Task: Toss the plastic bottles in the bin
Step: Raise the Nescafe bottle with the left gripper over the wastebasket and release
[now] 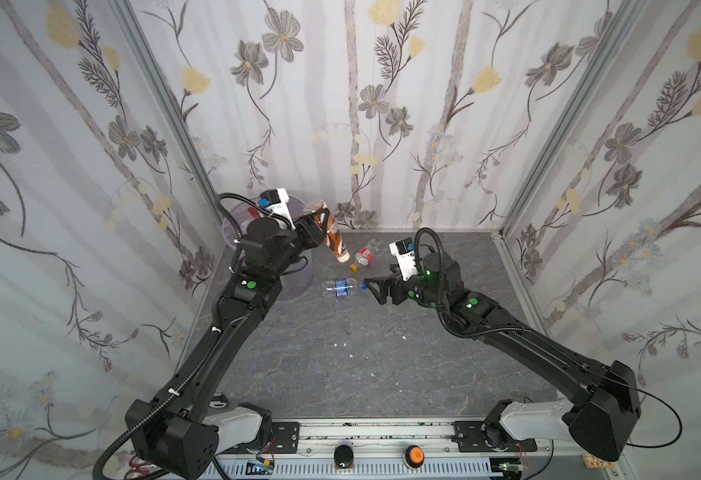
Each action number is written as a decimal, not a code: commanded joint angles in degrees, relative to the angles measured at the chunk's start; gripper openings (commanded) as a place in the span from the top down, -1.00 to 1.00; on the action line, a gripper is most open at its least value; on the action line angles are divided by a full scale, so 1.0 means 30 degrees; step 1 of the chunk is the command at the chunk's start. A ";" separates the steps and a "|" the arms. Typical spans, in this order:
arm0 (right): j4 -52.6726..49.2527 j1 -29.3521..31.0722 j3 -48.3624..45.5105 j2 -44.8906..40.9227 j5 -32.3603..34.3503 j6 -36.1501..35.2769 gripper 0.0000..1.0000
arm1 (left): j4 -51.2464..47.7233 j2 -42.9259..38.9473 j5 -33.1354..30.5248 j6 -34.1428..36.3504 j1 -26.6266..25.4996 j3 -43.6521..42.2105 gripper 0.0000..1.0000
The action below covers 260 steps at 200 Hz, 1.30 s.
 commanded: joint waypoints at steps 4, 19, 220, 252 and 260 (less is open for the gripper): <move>0.1159 -0.0530 -0.0666 -0.0623 0.0696 0.0397 -0.99 | 0.0252 -0.0443 -0.2460 0.4033 0.0718 0.2475 0.05; 0.1085 -0.0657 -0.1002 -0.0857 0.0708 0.0404 -0.99 | 0.0459 -0.0561 -0.3975 0.6036 0.0725 0.4076 0.04; 0.2086 -0.0757 -0.1033 0.0635 -0.0470 0.1372 -0.99 | -0.0568 -0.1983 -0.3245 0.4587 0.1084 0.2735 -1.00; 0.2164 -0.0761 -0.1031 0.1156 -0.0229 0.1752 -0.99 | -0.0567 -0.3016 -0.3197 0.3669 -0.0294 0.0271 -1.00; 0.1978 -0.0774 -0.0904 0.1442 0.0117 0.1712 -0.99 | -0.0568 -0.3378 -0.3275 0.3323 -0.0628 -0.0490 -1.00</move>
